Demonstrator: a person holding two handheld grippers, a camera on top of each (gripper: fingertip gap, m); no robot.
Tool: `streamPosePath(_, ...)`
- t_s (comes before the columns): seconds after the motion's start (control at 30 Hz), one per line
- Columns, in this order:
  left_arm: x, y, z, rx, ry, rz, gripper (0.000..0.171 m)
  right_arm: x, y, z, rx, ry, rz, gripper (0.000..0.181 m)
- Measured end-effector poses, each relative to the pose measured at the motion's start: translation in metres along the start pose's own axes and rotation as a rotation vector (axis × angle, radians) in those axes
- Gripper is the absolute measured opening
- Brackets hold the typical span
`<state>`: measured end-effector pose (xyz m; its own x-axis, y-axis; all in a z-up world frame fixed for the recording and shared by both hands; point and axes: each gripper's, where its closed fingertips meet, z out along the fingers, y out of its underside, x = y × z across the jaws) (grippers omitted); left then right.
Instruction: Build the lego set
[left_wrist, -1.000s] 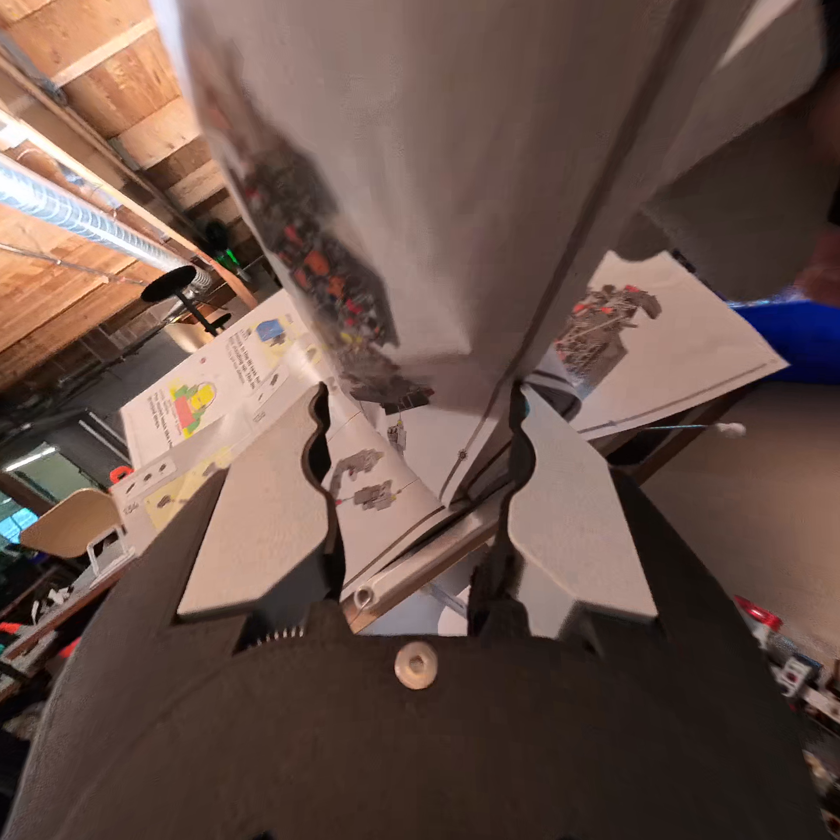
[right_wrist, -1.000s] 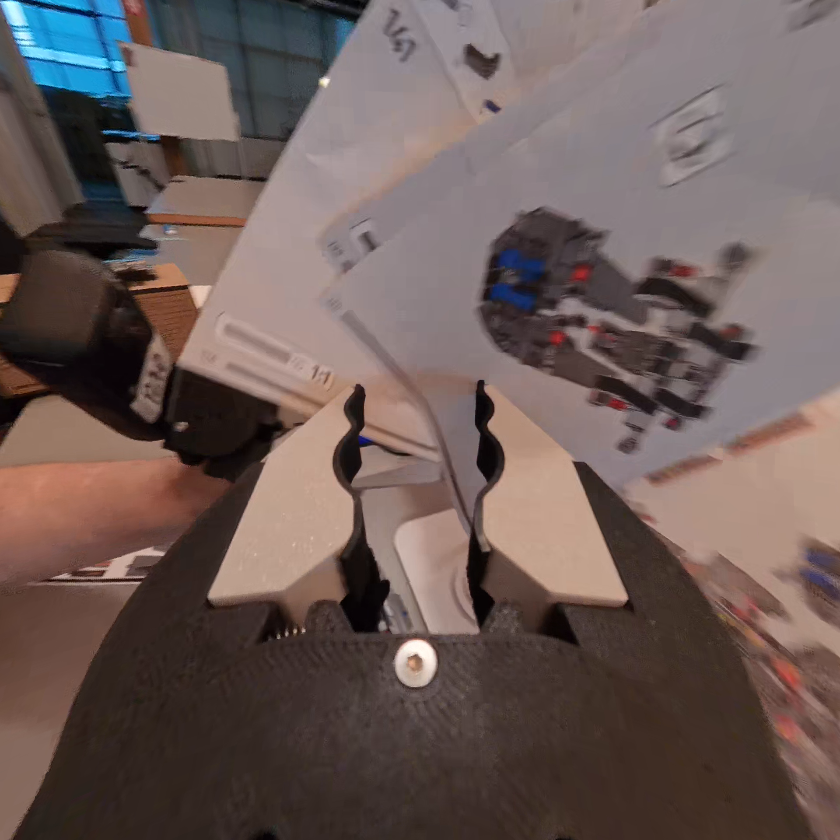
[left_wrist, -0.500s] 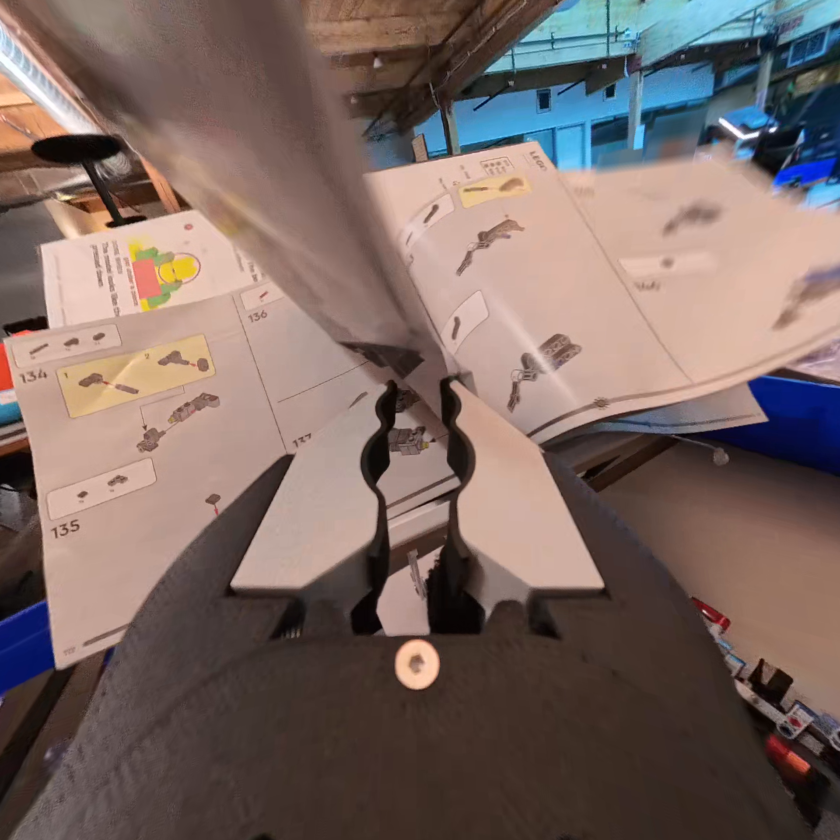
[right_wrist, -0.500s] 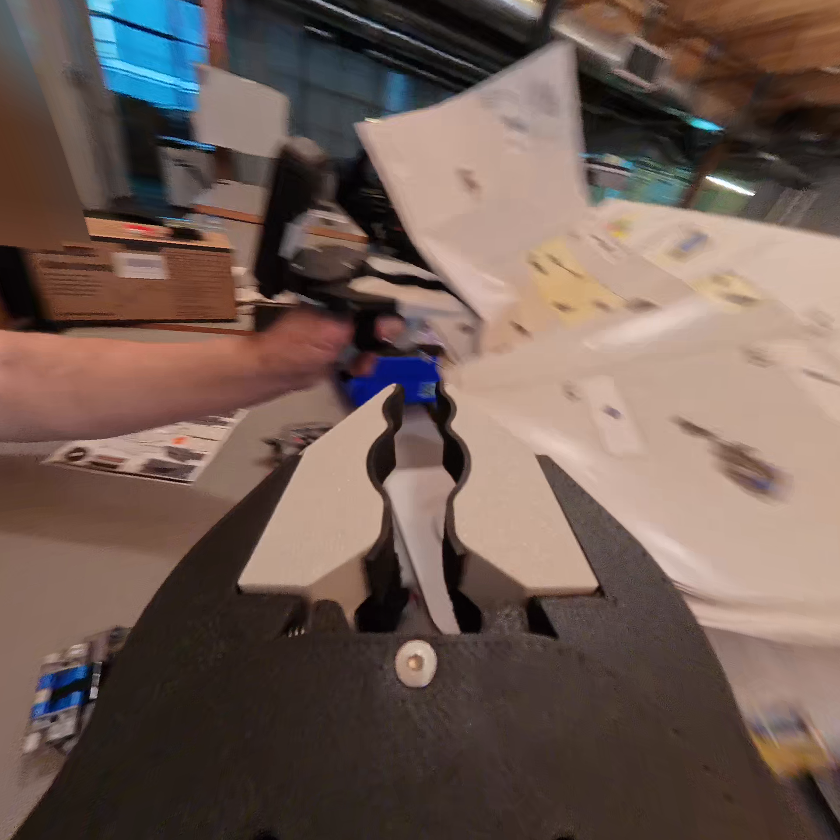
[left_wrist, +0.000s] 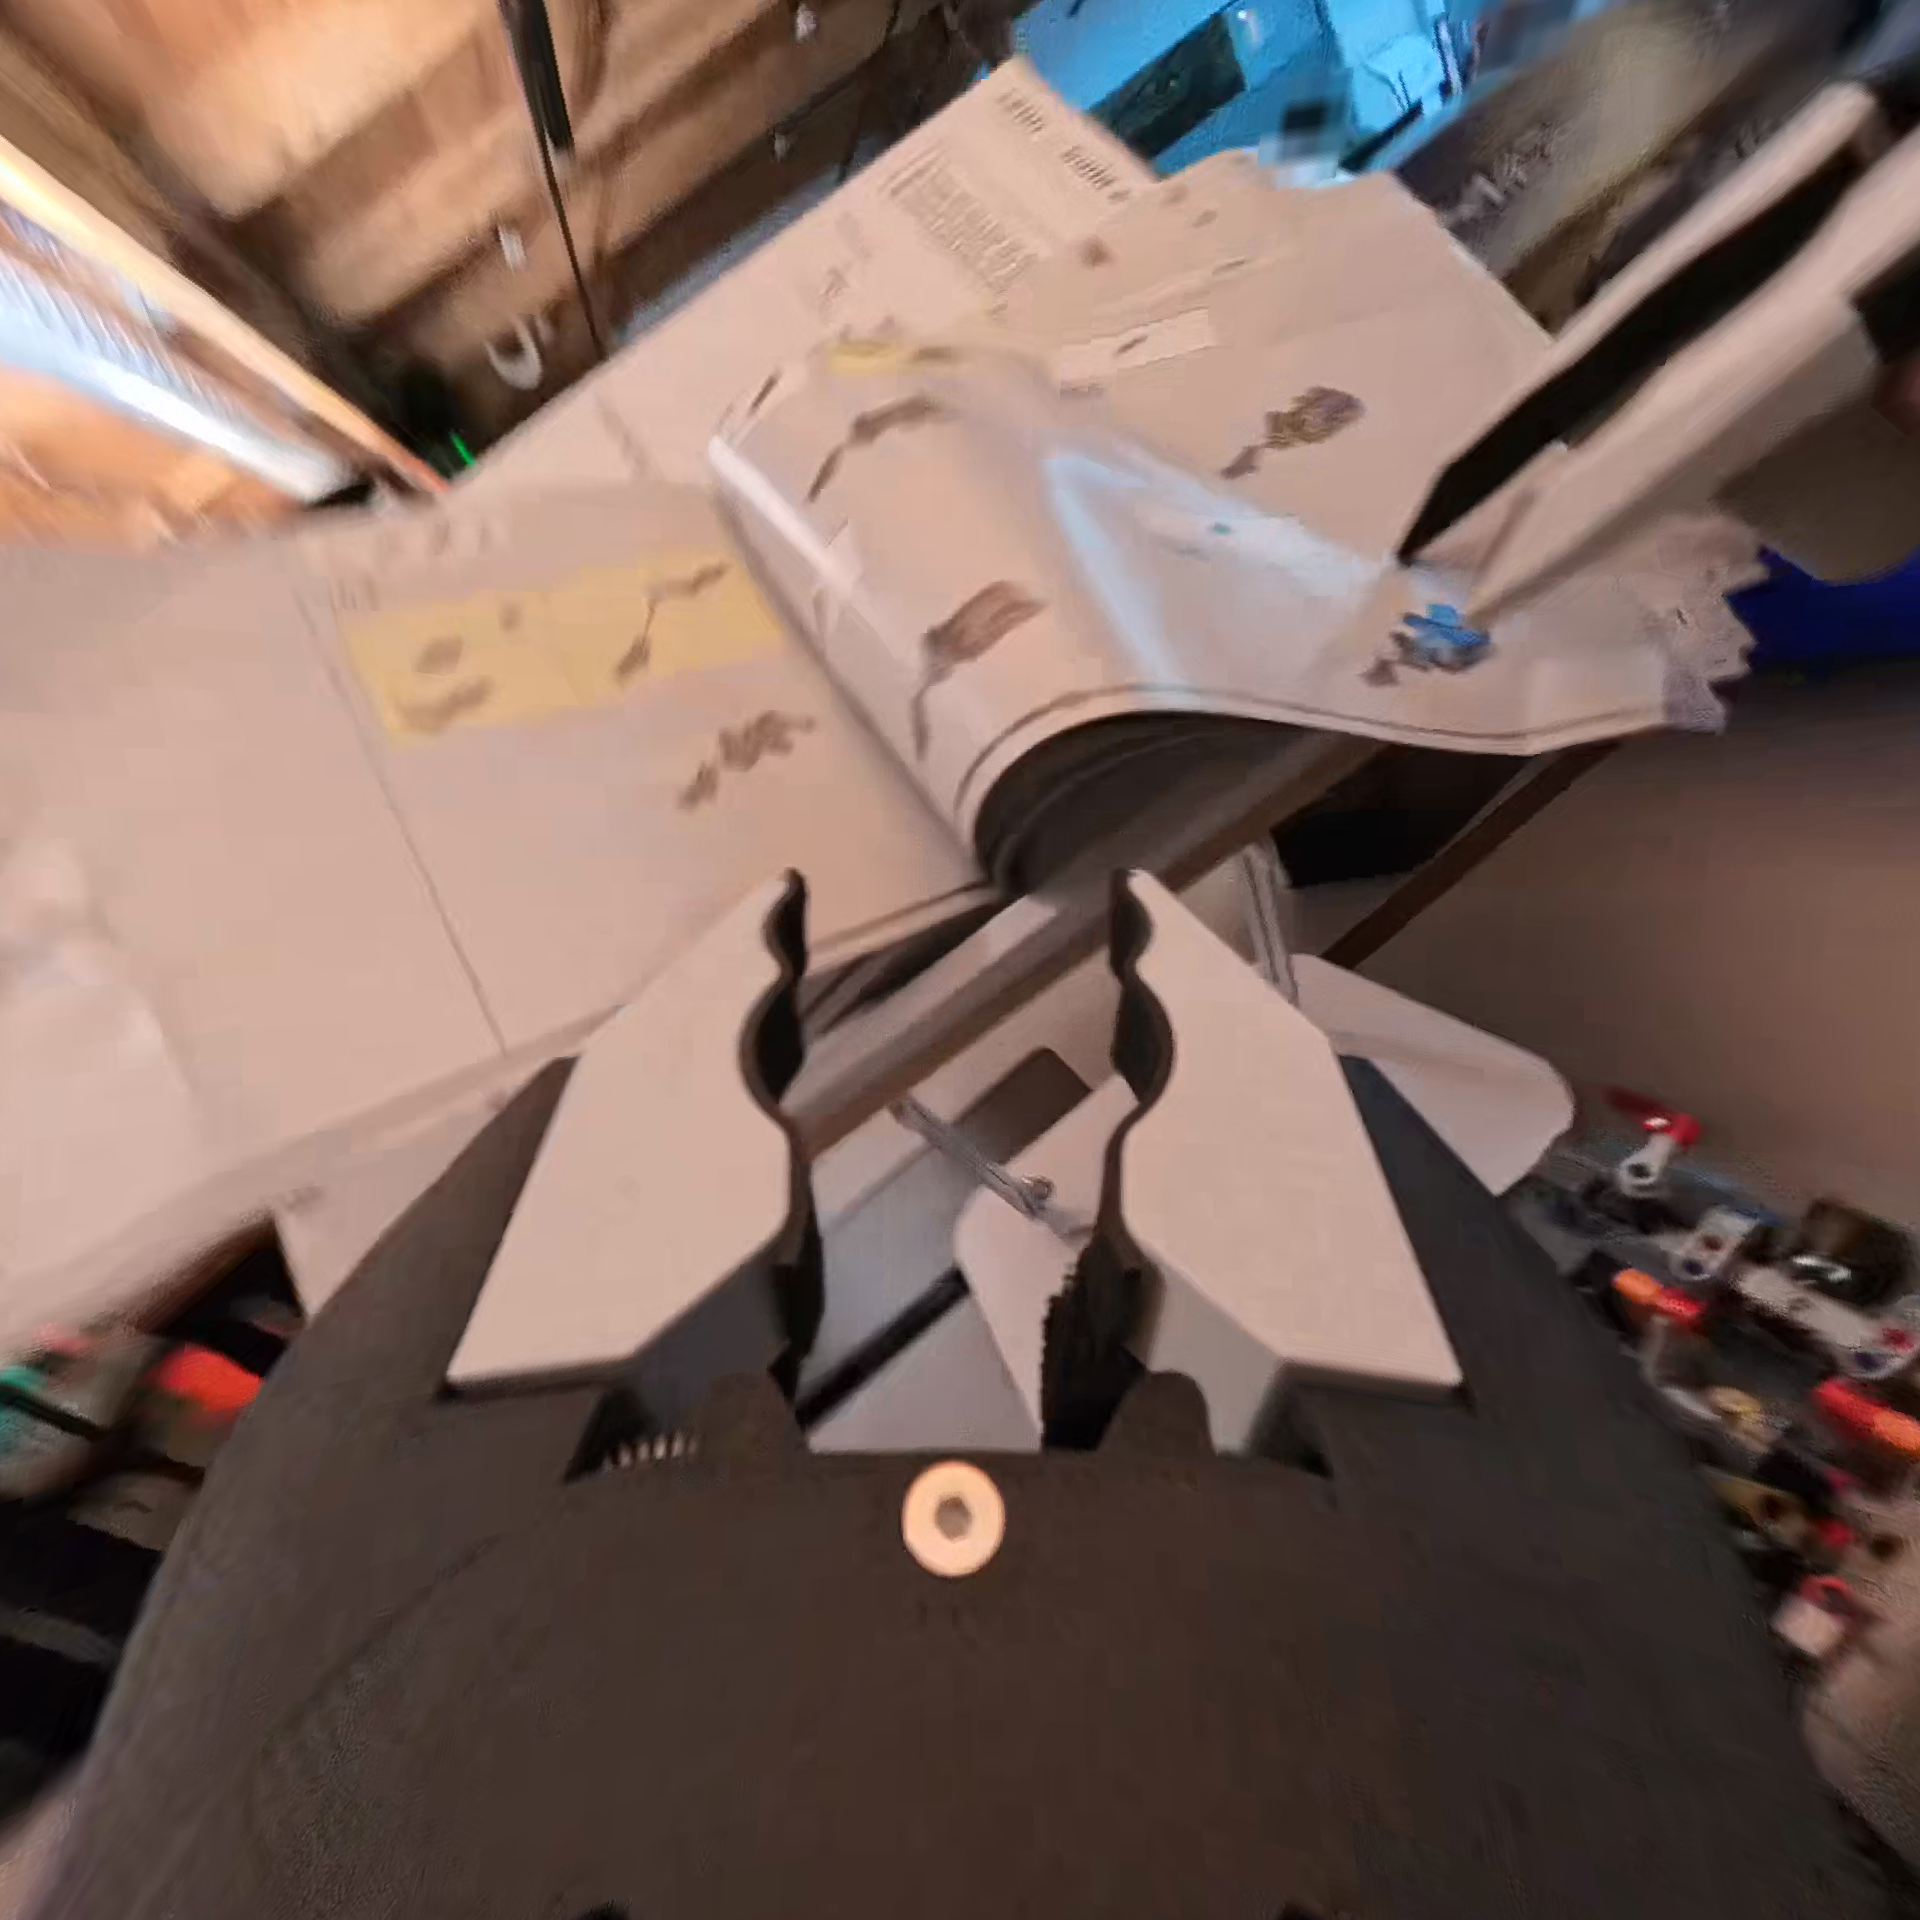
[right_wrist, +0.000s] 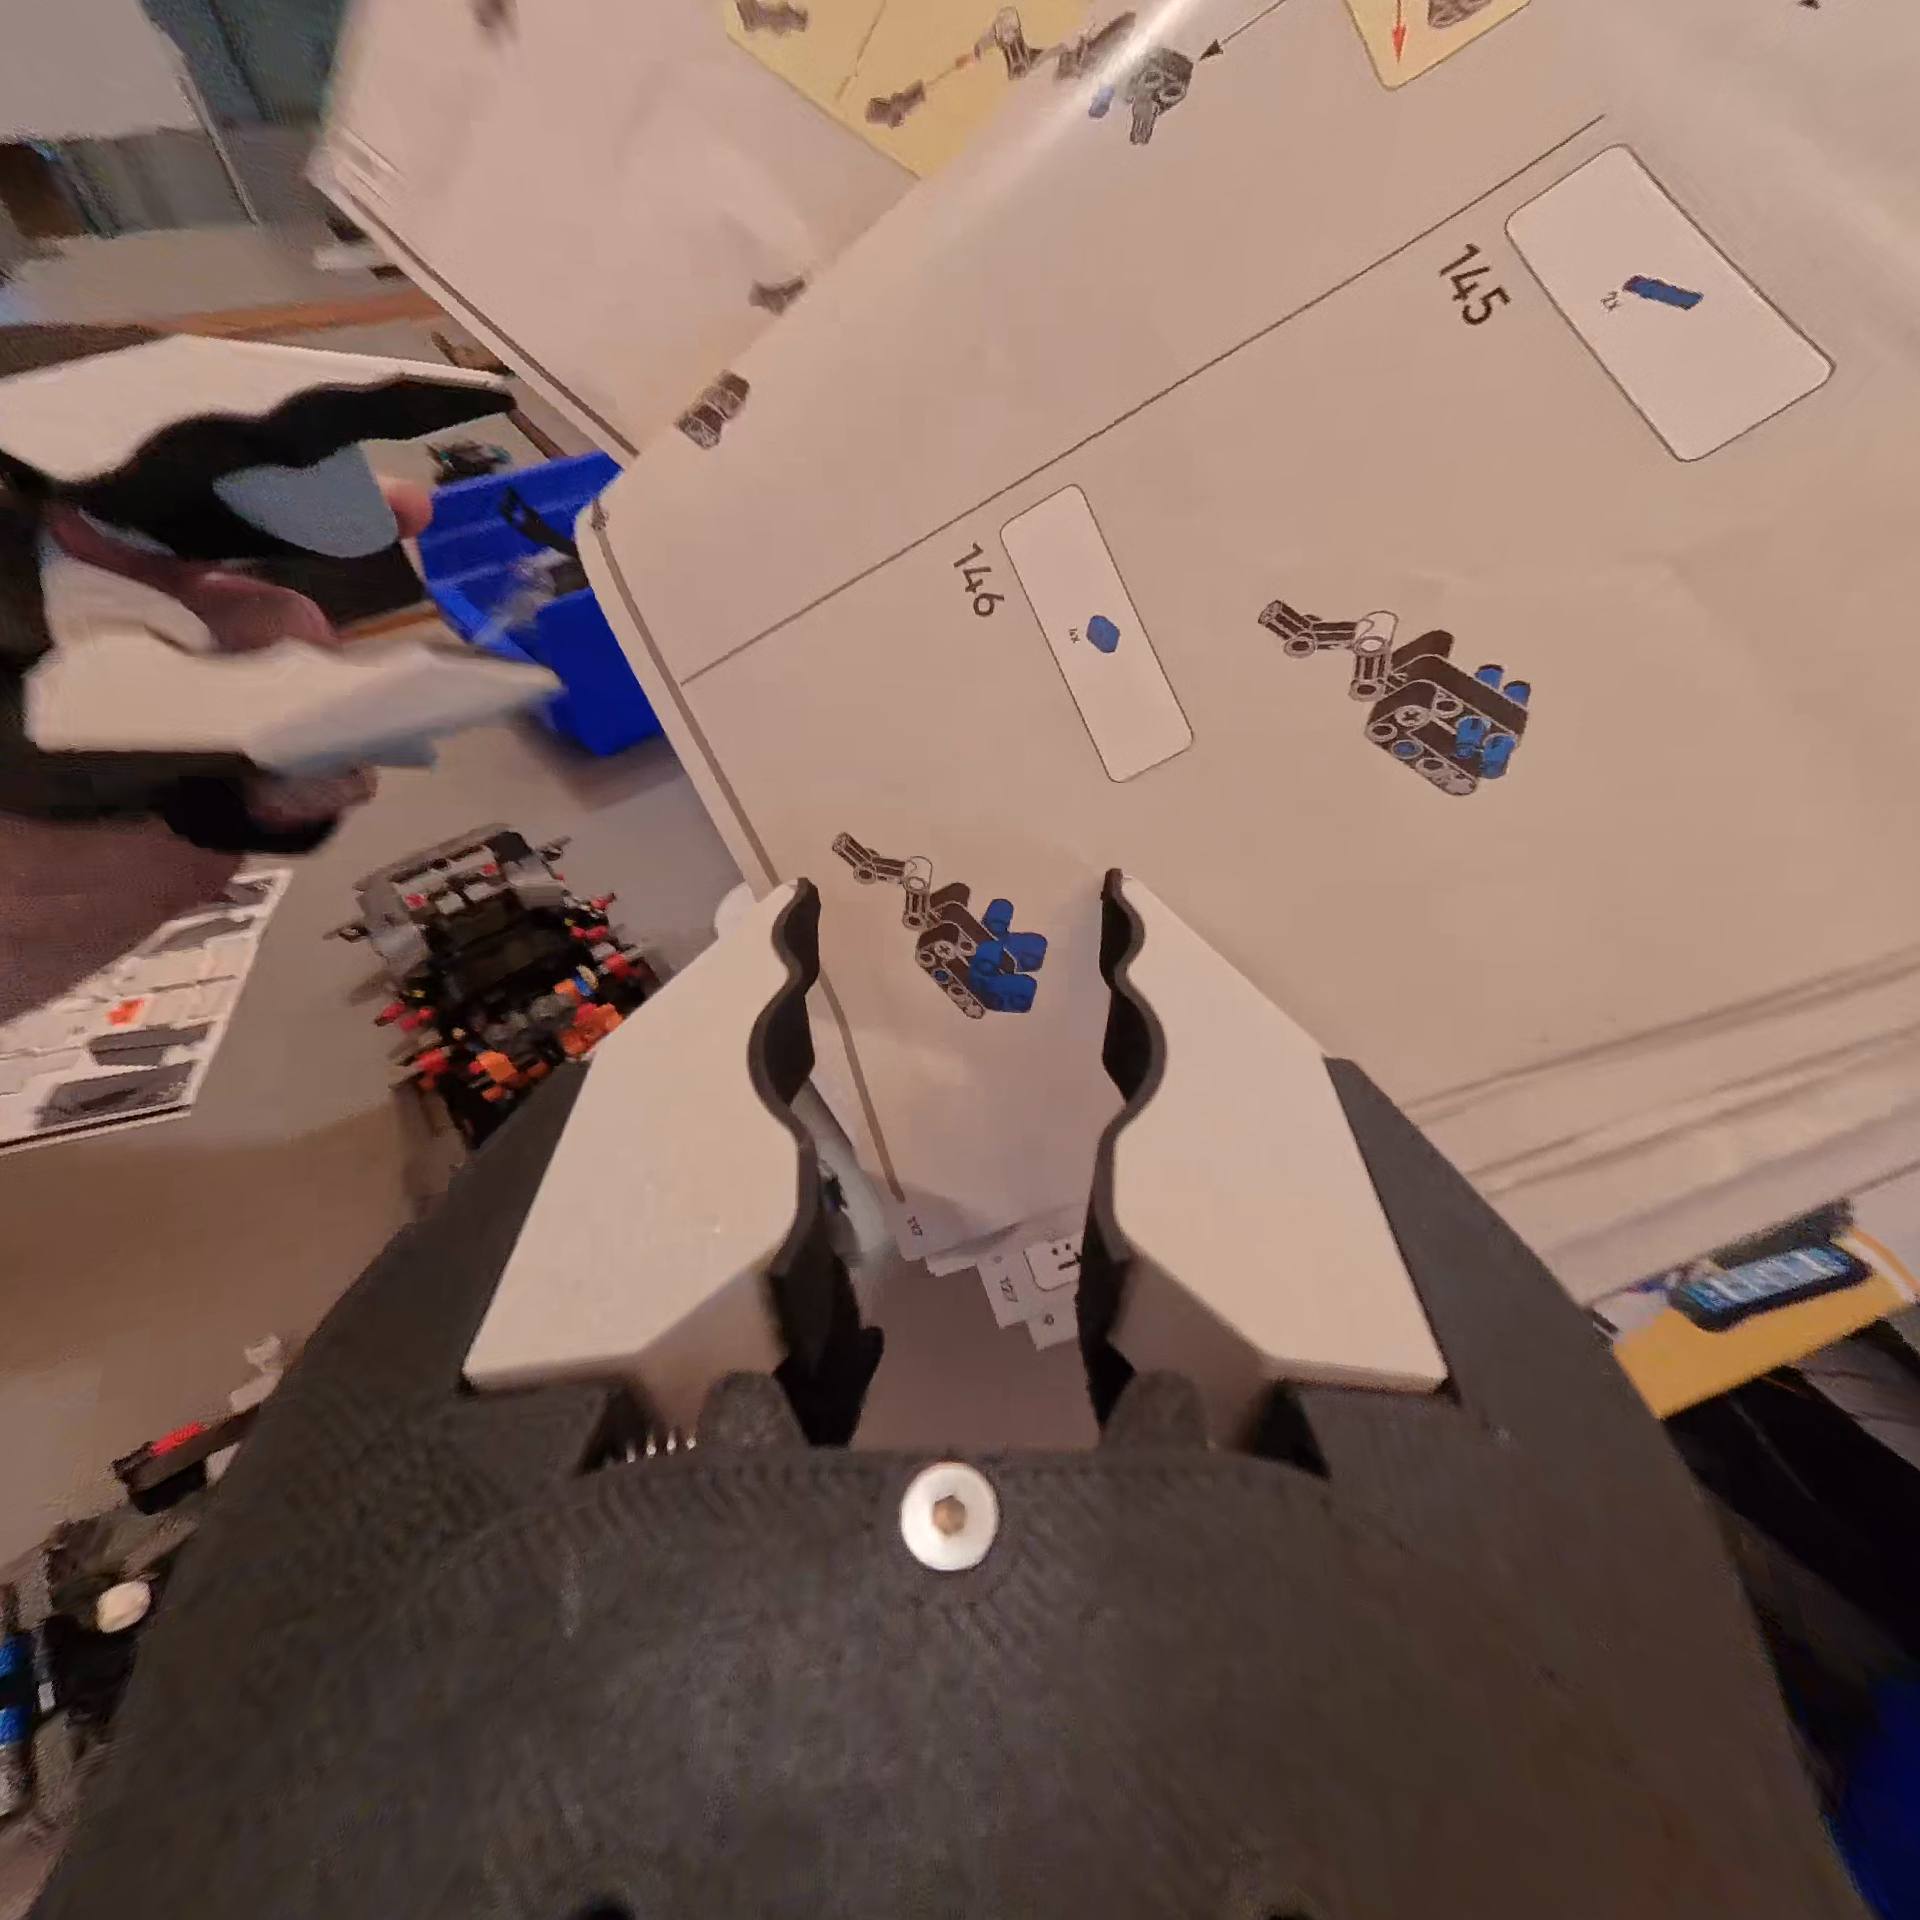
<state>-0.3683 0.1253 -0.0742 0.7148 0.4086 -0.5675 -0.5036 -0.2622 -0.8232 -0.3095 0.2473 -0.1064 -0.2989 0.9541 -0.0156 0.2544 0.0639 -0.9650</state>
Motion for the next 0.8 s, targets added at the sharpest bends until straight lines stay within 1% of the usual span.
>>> streamPosePath(0.03, 0.006, -0.007, 0.003, 0.009, -0.028, 0.105, 0.069, -0.002, -0.001, 0.0, 0.01, -0.024, 0.02, 0.054)
streamPosePath(0.07, 0.012, -0.013, 0.008, 0.011, -0.045, 0.191, 0.077, -0.004, -0.002, 0.001, 0.012, -0.043, 0.037, 0.054)
streamPosePath(0.1, 0.017, -0.02, 0.014, 0.015, -0.052, 0.254, 0.082, -0.005, -0.003, 0.0, 0.014, -0.058, 0.048, 0.054)
streamPosePath(0.13, 0.022, -0.025, 0.02, 0.014, -0.05, 0.327, 0.083, -0.006, -0.003, 0.0, 0.012, -0.07, 0.054, 0.054)
streamPosePath(0.17, 0.021, -0.028, 0.027, 0.002, -0.079, 0.404, 0.085, -0.006, -0.003, -0.001, 0.009, -0.078, 0.063, 0.054)
streamPosePath(0.2, 0.021, -0.029, 0.034, -0.009, -0.085, 0.463, 0.08, -0.006, -0.003, -0.001, 0.007, -0.087, 0.076, 0.054)
streamPosePath(0.23, 0.022, -0.028, 0.039, -0.02, -0.069, 0.498, 0.068, -0.005, -0.004, -0.002, 0.01, -0.099, 0.09, 0.054)
streamPosePath(0.27, 0.023, -0.029, 0.043, -0.011, -0.064, 0.525, 0.063, -0.005, -0.004, -0.003, 0.015, -0.112, 0.105, 0.054)
streamPosePath(0.33, 0.03, -0.025, 0.047, -0.022, -0.012, 0.556, 0.051, -0.006, -0.007, -0.008, 0.039, -0.145, 0.13, 0.055)
streamPosePath(0.37, 0.034, -0.025, 0.047, -0.016, 0.005, 0.563, 0.043, -0.005, -0.013, -0.013, 0.073, -0.155, 0.146, 0.053)
streamPosePath(0.43, 0.038, -0.027, 0.043, 0.013, 0.026, 0.518, 0.022, -0.004, -0.028, -0.028, 0.161, -0.164, 0.169, 0.05)
streamPosePath(0.53, 0.032, -0.03, 0.035, 0.053, 0.043, 0.363, 0.011, -0.001, -0.044, -0.053, 0.254, -0.14, 0.169, 0.048)
streamPosePath(0.6, 0.023, -0.032, 0.028, 0.075, 0.055, 0.243, 0.006, 0.002, -0.045, -0.063, 0.253, -0.108, 0.147, 0.048)
streamPosePath(0.7, 0.009, -0.034, 0.022, 0.099, 0.03, 0.175, 0.003, 0.011, -0.034, -0.067, 0.195, -0.025, 0.108, 0.048)
streamPosePath(0.73, 0.005, -0.034, 0.021, 0.102, 0.027, 0.137, 0.003, 0.013, -0.031, -0.066, 0.177, -0.013, 0.102, 0.049)
streamPosePath(0.8, 0.0, -0.036, 0.017, 0.122, 0.035, 0.115, 0.002, 0.007, -0.025, -0.062, 0.151, -0.024, 0.07, 0.049)
